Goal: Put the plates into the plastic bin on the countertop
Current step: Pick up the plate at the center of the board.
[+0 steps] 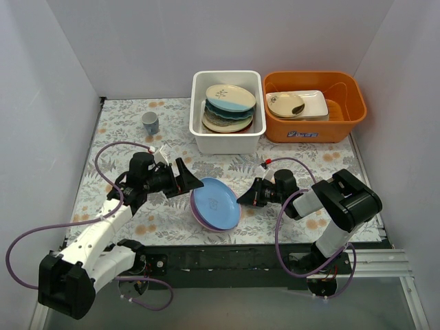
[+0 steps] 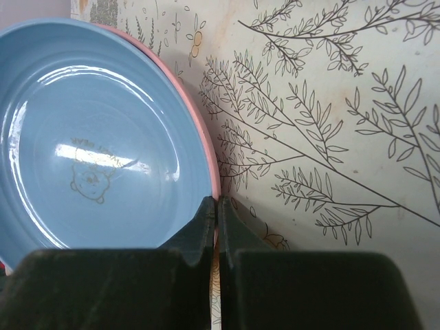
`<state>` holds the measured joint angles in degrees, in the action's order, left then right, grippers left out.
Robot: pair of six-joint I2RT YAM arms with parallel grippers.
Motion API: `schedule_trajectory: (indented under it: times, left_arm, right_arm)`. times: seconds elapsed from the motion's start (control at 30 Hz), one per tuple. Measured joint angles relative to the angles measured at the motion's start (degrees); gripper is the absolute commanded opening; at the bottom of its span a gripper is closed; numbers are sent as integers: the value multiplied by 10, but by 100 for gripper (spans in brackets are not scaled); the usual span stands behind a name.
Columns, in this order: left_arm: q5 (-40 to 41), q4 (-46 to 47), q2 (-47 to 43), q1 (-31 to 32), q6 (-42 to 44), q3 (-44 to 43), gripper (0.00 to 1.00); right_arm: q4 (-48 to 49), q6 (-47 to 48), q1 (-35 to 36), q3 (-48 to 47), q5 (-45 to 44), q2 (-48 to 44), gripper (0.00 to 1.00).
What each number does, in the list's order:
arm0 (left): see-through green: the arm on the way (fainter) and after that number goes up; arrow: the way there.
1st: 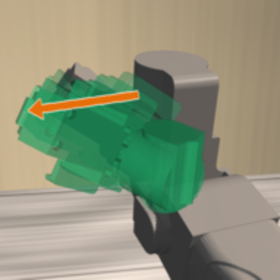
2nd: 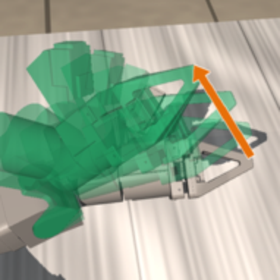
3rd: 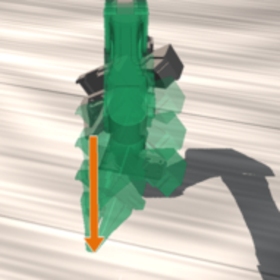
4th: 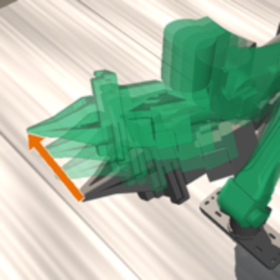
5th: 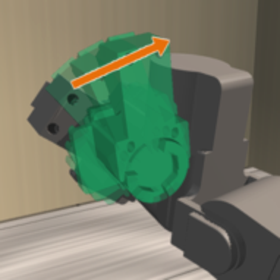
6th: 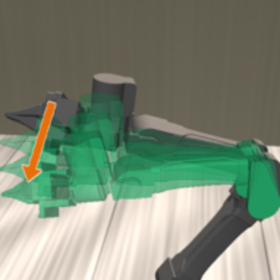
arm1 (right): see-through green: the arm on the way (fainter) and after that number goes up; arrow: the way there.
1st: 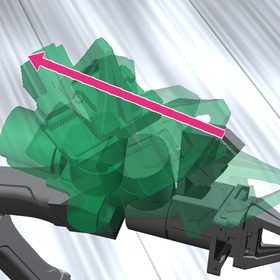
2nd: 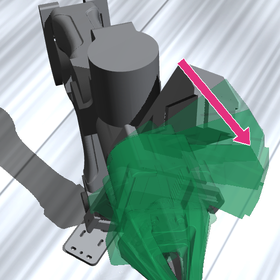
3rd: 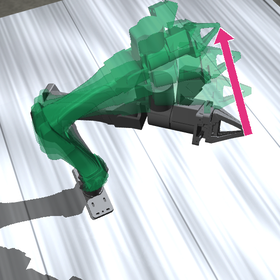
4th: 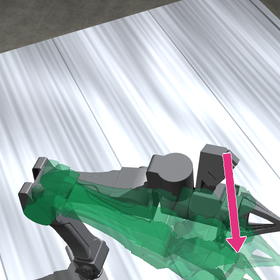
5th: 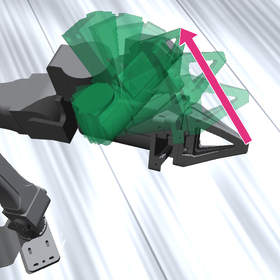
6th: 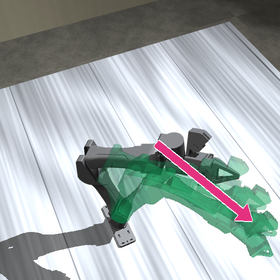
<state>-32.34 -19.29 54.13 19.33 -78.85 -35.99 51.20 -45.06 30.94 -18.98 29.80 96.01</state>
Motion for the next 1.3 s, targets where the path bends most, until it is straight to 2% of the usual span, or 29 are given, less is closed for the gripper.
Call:
schedule_trajectory:
  times: [0.23,0.57,0.67,0.7,0.73,0.8,0.83,0.97,1.3]
  left_arm:
    - [-13,0,28,16,1,1,82]
    - [-8,1,89,60,7,5,69]
    - [-1,3,105,74,7,5,49]
    - [1,4,111,78,7,5,40]
    - [2,5,117,82,7,5,25]
    - [6,3,127,90,6,5,12]
    - [21,-3,131,91,8,6,1]
    - [77,-32,152,90,12,13,0]
    - [76,-27,149,95,6,14,0]
  right_arm:
    - [2,0,0,0,0,1,1]
    - [9,0,0,0,3,1,1]
    - [9,0,0,0,4,1,1]
    - [10,0,0,0,4,2,1]
    - [10,0,0,0,4,2,1]
    - [10,1,0,0,4,3,1]
    - [12,1,-2,0,6,3,1]
    - [21,-1,-5,0,6,3,1]
    - [22,-1,-5,0,5,3,5]
